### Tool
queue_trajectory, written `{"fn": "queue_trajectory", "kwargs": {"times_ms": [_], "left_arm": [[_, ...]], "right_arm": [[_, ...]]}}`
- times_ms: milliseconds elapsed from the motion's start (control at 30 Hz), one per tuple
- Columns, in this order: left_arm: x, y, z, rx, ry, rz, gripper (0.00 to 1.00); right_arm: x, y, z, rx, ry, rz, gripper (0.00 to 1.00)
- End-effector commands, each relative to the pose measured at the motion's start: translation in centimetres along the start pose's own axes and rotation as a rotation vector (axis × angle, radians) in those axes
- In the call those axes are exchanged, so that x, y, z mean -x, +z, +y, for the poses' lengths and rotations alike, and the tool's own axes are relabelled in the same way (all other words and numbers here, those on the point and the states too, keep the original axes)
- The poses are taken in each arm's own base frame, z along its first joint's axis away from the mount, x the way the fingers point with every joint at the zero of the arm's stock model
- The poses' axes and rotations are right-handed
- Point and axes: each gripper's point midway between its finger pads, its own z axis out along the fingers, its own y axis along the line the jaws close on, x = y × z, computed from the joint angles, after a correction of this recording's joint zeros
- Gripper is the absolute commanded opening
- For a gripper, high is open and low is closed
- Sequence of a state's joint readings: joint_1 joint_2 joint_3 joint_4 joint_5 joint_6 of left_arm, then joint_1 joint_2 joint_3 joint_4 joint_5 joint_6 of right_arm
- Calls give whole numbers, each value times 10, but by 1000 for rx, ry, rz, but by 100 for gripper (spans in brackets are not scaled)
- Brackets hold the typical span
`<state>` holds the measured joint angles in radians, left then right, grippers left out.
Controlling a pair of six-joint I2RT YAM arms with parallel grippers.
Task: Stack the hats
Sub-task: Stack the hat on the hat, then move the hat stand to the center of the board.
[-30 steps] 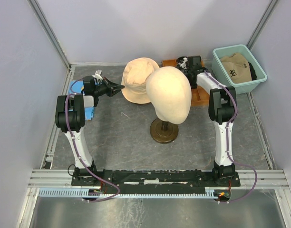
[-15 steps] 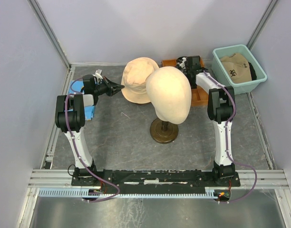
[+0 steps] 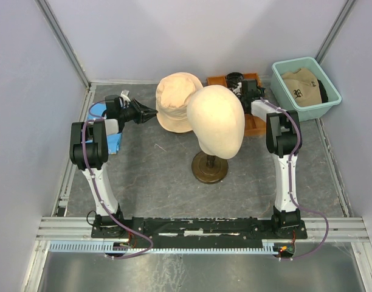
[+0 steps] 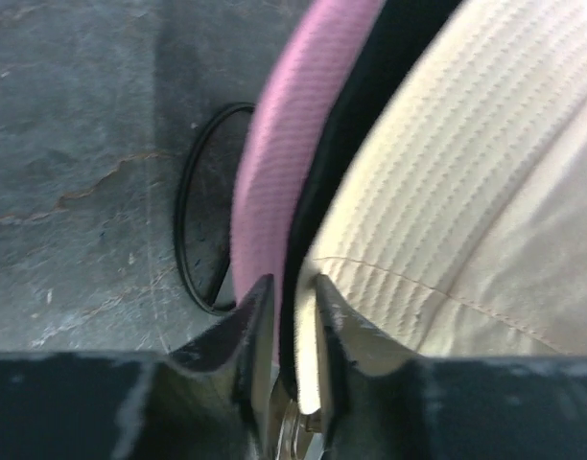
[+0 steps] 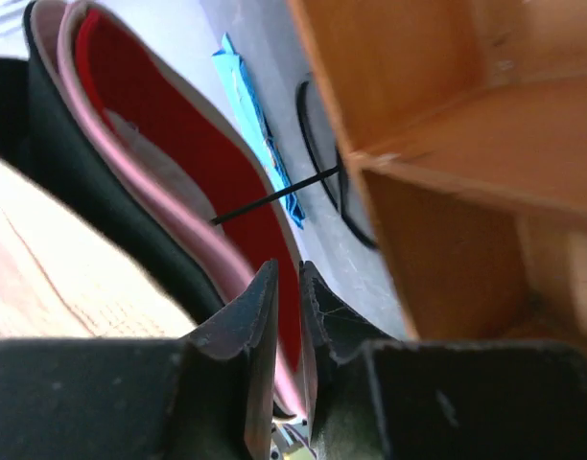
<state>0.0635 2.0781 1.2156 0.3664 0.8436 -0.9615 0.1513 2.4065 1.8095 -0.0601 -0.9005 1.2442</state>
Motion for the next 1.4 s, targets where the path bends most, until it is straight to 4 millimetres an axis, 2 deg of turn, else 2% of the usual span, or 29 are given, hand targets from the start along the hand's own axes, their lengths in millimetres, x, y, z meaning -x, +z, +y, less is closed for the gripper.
{"fn": "queue_trajectory", "kwargs": {"times_ms": [0, 100, 167, 233, 333, 400, 467, 600, 667, 700, 733, 867, 1033, 1133, 1233, 1367], "left_arm": [[3, -5, 10, 47, 14, -31, 36], [6, -6, 6, 40, 11, -45, 46], [9, -7, 2, 40, 16, -57, 71], [13, -10, -2, 49, 28, -76, 80], [24, -19, -9, 80, 77, -118, 87], [32, -28, -16, 110, 133, -143, 96], [36, -40, -22, 159, 201, -156, 100], [34, -63, -36, 225, 317, -161, 99], [26, -71, -37, 248, 353, -143, 84], [22, -74, -37, 253, 363, -133, 66], [16, -78, -37, 253, 370, -121, 42], [-18, -84, -42, 215, 378, -58, 5], [-80, -75, -56, 179, 448, 70, 3], [-109, -71, -67, 150, 477, 113, 3], [-126, -62, -85, 67, 476, 98, 3], [-126, -40, -111, -73, 420, 27, 3]], "right_arm": [[25, -2, -12, -6, 40, -95, 22], [27, -3, -4, 24, 41, -107, 29], [29, -6, 0, 34, 33, -119, 35], [33, -12, 5, 47, 25, -139, 41], [42, -24, 16, 73, 12, -175, 46], [48, -33, 23, 87, 4, -197, 48], [54, -43, 31, 101, -11, -223, 50], [63, -60, 41, 110, -27, -263, 52], [67, -67, 45, 112, -28, -282, 52], [68, -70, 47, 113, -31, -288, 51], [69, -72, 48, 113, -32, -294, 50], [68, -82, 57, 114, -41, -313, 49], [64, -95, 66, 100, -62, -332, 49], [63, -103, 68, 107, -61, -341, 49], [61, -109, 66, 109, -56, -350, 49], [60, -117, 61, 123, -40, -363, 49]]}}
